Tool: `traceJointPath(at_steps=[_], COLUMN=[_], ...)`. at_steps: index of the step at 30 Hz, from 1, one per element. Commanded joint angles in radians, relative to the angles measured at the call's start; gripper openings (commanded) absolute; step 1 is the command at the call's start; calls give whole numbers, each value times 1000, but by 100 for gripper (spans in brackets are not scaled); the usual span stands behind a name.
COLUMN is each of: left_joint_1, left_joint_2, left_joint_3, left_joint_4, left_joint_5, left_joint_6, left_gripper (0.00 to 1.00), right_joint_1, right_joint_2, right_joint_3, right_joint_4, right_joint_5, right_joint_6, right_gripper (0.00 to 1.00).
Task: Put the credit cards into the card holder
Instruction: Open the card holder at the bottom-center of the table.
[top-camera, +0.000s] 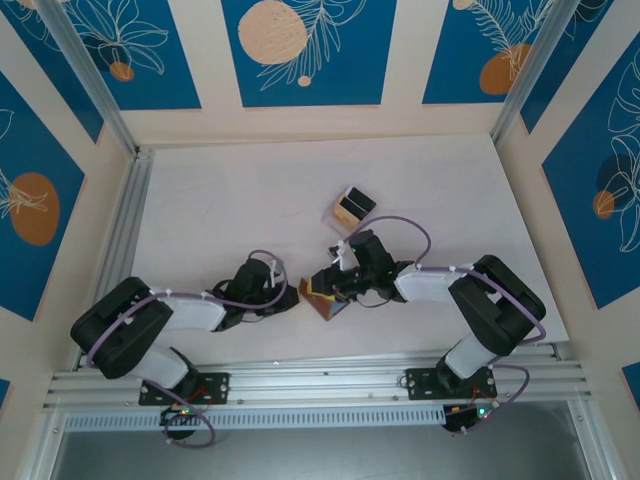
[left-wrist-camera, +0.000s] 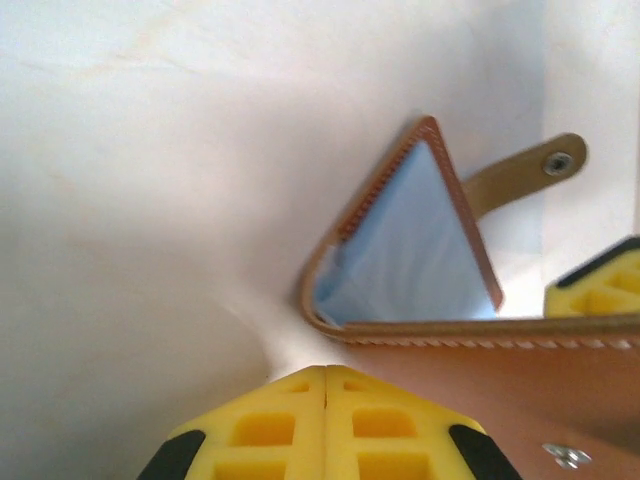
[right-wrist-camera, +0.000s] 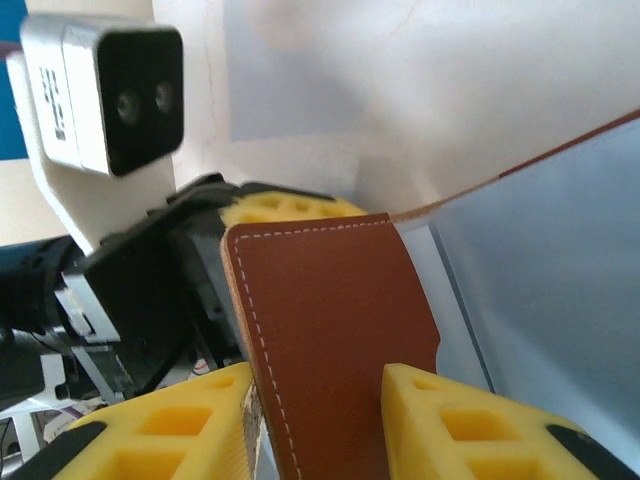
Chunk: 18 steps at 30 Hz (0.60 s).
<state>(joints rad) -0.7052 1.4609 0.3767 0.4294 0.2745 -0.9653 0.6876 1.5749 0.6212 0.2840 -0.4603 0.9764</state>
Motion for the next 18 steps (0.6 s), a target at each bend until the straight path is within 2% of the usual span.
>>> traceJointPath(at_steps=[1,5,11,14,18], left_joint_1=[30,62,80,98,173], left_joint_2=[-33,-57,-41,8,98], left_joint_3=[3,-31,-57,-74,-131], left_joint_4=[-137,-165,-251,-257,-195], left_joint_5=[-70,-73,-154,-174,-143], left_joint_6=[41,53,79,74,62], left_gripper=[1,2,2,2,1], right_joint_1=[21,25,41,48,61], right_joint_2=[23,34,54,67,78], right_joint_3=[12,14,30,38,46], right_joint_4=[-17,-16,-37,-39,-34], right_joint_5=[3,7,33,41,42], right_joint_6=[-11,-14,-28,-29,-26], right_gripper=[38,38,37,37,37])
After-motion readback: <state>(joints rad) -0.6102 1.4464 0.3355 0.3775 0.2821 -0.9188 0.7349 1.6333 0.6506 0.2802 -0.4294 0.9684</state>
